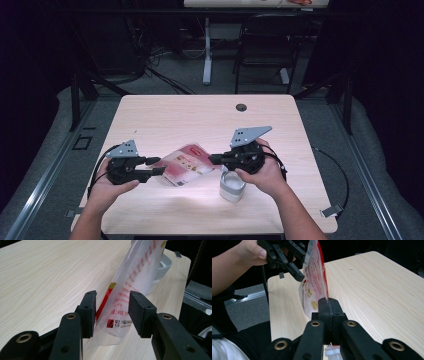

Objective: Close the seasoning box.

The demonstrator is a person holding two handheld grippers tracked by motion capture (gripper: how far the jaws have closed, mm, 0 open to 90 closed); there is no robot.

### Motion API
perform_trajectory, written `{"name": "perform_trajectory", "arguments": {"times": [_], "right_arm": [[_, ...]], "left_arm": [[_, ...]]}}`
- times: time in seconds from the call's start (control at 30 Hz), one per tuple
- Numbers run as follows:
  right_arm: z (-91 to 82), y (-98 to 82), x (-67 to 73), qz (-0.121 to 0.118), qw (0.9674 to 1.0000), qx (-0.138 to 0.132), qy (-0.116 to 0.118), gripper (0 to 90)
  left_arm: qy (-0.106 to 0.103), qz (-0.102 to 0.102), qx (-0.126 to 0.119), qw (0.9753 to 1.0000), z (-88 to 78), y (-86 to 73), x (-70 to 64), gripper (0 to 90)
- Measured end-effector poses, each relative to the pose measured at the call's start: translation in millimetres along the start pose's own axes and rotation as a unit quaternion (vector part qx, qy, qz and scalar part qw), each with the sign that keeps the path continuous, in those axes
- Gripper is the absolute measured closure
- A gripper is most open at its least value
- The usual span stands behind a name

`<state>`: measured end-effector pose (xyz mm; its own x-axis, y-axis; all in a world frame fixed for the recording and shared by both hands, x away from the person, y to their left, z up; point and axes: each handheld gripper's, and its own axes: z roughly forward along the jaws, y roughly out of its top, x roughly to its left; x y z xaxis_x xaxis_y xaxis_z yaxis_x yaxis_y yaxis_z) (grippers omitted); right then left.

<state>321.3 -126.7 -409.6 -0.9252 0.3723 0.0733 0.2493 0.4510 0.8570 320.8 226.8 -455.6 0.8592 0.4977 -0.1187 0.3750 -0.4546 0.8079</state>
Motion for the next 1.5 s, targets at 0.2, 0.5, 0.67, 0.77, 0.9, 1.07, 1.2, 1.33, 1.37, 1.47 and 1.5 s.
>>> {"name": "perform_trajectory", "arguments": {"times": [0.2,0.5,0.67,0.77,0.9,1.07,1.2,1.33,1.37,1.47,1.5], "right_arm": [[4.8,1.8,1.5,-0.008,0.9998,0.017,-0.006,90.0],[12.7,7.2,5.0,-0.021,0.9993,0.031,-0.010,90.0],[16.2,6.3,3.6,-0.021,0.9989,0.040,-0.017,90.0],[17.3,6.2,3.5,-0.022,0.9986,0.044,-0.017,90.0],[20.7,4.5,3.0,-0.020,0.9986,0.045,-0.018,90.0],[23.4,2.1,1.6,-0.015,0.9987,0.044,-0.018,90.0],[25.4,0.9,0.7,-0.012,0.9988,0.045,-0.018,89.9],[26.2,1.4,0.6,-0.011,0.9990,0.042,-0.014,89.6],[26.5,1.5,0.5,-0.008,0.9990,0.042,-0.011,89.6],[27.7,2.0,1.3,0.000,0.9993,0.038,-0.007,88.8],[28.1,2.3,1.4,0.001,0.9993,0.037,-0.003,88.7]], "left_arm": [[0.000,0.003,-0.003,1.0000,-1.4,0.7,-1.7,63.3],[0.009,0.004,0.017,0.9998,8.2,-3.5,0.0,71.5],[0.004,0.004,0.031,0.9995,18.2,-7.7,1.5,74.7],[0.002,0.002,0.038,0.9993,24.0,-10.5,2.3,76.0],[0.000,0.004,0.049,0.9988,31.2,-13.8,2.8,77.1],[-0.001,0.000,0.054,0.9985,35.8,-16.9,4.0,78.2],[-0.005,-0.004,0.056,0.9984,38.4,-19.3,5.2,79.9],[-0.006,-0.013,0.052,0.9986,39.5,-21.6,7.2,78.9],[-0.006,-0.013,0.053,0.9985,39.7,-21.7,7.4,78.5],[-0.006,-0.010,0.055,0.9984,40.4,-22.0,6.9,78.4],[-0.005,-0.010,0.057,0.9983,40.5,-22.1,6.9,78.4]]}}
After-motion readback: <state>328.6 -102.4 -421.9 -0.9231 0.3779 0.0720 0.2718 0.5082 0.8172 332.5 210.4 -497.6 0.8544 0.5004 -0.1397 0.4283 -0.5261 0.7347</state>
